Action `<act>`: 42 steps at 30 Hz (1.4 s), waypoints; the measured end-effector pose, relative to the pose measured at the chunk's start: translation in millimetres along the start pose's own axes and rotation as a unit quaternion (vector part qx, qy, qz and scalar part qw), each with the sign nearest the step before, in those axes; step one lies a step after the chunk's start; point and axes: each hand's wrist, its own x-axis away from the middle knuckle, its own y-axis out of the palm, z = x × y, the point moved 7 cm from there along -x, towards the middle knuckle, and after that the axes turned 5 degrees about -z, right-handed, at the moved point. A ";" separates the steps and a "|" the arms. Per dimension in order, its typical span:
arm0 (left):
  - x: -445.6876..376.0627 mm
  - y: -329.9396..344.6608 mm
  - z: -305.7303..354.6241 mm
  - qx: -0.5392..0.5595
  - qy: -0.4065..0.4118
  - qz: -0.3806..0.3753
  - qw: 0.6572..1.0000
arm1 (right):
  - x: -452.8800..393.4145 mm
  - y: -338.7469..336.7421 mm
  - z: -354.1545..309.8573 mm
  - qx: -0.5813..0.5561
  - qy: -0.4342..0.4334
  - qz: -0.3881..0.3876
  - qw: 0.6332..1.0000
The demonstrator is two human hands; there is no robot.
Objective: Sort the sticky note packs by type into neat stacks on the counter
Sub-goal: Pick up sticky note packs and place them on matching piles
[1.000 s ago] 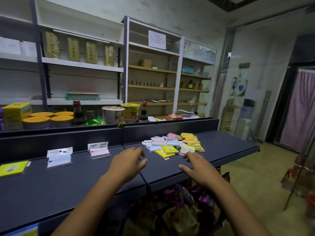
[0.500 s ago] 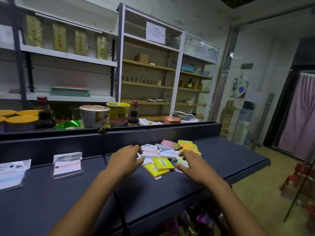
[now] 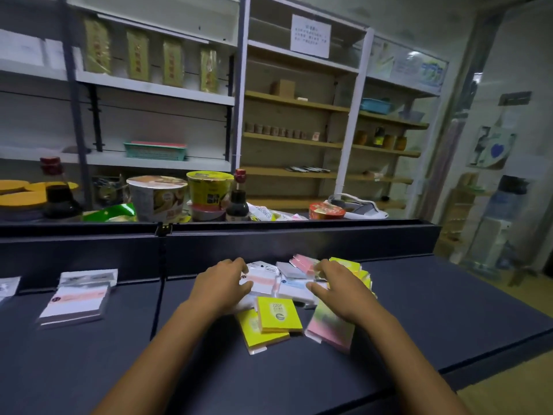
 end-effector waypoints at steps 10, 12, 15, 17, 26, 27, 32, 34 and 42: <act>-19.4 30.8 6.1 0.040 -0.128 0.022 0.991 | -63.2 6.0 24.2 -0.069 -0.068 -0.006 0.995; -20.0 32.4 2.7 0.087 -0.142 0.040 0.985 | -67.1 6.6 28.2 -0.081 -0.074 0.002 0.994; -20.4 31.2 0.3 0.174 -0.152 0.061 0.971 | -71.7 4.6 35.6 -0.099 -0.079 0.012 0.992; -20.7 29.9 0.4 0.240 -0.147 0.079 0.956 | -75.8 0.2 39.6 -0.103 -0.079 0.021 0.991; -13.0 12.7 -4.5 0.515 -0.088 0.184 0.833 | -95.9 -12.6 66.2 -0.156 -0.042 0.082 0.984; -12.7 15.0 -4.3 0.556 -0.088 0.179 0.807 | -99.1 -10.7 69.2 -0.152 -0.036 0.080 0.984; -14.5 20.5 5.1 0.640 -0.075 0.166 0.747 | -116.1 6.2 77.9 -0.065 -0.001 0.010 0.998; -14.6 20.3 8.1 0.645 -0.072 0.167 0.742 | -119.6 12.6 79.2 -0.012 0.016 -0.018 1.000; -14.1 15.4 6.3 0.675 -0.061 0.188 0.711 | -128.9 24.3 80.8 0.084 0.050 -0.141 0.985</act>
